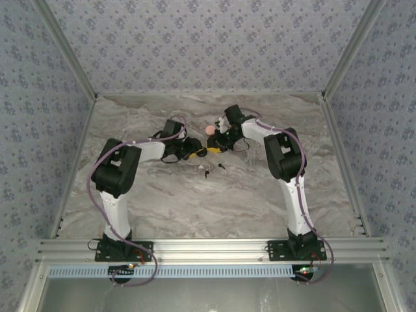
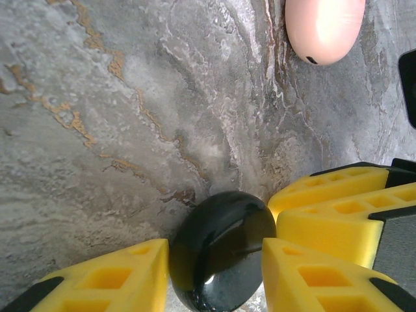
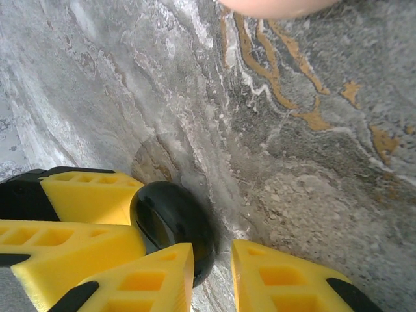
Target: Insert wireless bluetooth earbuds into charging case
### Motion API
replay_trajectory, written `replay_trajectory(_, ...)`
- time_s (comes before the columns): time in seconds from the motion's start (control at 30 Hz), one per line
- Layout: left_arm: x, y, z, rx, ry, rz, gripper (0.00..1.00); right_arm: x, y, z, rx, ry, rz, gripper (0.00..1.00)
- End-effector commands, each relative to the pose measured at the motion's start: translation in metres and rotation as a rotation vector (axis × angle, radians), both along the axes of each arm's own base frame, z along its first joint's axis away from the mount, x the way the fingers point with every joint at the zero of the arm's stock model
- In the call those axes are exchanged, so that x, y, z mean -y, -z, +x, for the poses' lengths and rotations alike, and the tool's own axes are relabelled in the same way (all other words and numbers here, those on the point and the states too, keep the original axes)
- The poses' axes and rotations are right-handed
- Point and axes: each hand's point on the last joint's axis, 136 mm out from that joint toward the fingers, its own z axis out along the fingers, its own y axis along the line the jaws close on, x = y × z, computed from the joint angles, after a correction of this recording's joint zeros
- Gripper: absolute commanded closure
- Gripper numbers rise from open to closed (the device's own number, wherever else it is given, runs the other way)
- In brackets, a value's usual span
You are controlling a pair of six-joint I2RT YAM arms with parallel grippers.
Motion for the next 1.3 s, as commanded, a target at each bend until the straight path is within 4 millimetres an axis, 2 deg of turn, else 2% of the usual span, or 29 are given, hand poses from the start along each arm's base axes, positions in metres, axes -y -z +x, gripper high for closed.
replay_trajectory(0.0,-0.007,0.018,-0.014,-0.050,0.003,0.049,0.60,-0.009,-0.016,-0.008,-0.001,-0.018,0.033,0.76)
replay_trajectory(0.4,0.004,0.012,-0.017,-0.053,0.023,-0.036,0.60,-0.010,0.000,-0.014,-0.026,-0.021,-0.003,0.76)
replay_trajectory(0.7,0.008,0.005,-0.022,-0.064,0.042,-0.058,0.60,-0.009,0.002,-0.013,-0.031,-0.014,-0.011,0.76)
replay_trajectory(1.03,0.014,-0.005,-0.027,-0.068,0.068,-0.075,0.66,-0.008,0.005,-0.011,-0.035,-0.009,-0.020,0.77)
replay_trajectory(1.27,0.015,-0.012,-0.028,-0.053,0.069,-0.080,0.65,-0.004,0.008,-0.011,-0.045,0.002,-0.038,0.78)
